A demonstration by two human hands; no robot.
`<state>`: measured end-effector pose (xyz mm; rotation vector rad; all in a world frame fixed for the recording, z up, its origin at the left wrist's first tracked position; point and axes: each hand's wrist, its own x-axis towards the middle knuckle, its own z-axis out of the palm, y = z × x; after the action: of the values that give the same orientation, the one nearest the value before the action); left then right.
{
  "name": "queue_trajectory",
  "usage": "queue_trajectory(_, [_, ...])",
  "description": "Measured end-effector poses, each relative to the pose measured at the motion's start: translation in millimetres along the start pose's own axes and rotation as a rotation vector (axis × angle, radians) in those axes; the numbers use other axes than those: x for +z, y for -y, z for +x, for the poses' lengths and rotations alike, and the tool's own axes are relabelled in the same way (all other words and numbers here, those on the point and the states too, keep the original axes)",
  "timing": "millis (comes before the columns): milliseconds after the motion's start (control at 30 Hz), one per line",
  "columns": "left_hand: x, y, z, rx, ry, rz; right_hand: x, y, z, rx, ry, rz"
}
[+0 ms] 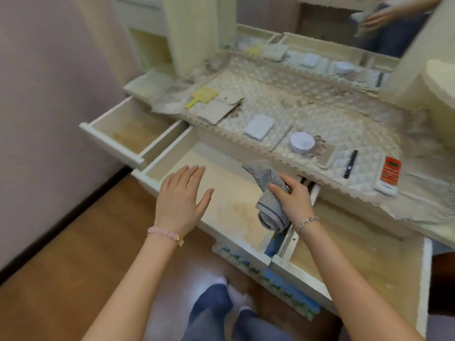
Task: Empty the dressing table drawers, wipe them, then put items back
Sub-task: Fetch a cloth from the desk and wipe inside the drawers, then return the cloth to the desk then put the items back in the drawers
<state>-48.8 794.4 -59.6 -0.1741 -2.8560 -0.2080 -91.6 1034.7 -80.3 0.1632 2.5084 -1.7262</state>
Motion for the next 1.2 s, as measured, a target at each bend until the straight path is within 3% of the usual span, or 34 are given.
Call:
queue_trajectory(300, [-51,32,-140,-0.492,-0.097,0.134,97,41,-34,-0.166,0.453,0.015])
queue_trajectory(667, [-114,70,-326,-1.064,-0.210,0.311,258,98,-149,-0.372,1.006,-0.054])
queue_trajectory(1200, [-202,129,-574,-1.587,-0.213,0.486,472,153,-408,-0.532,1.523,-0.111])
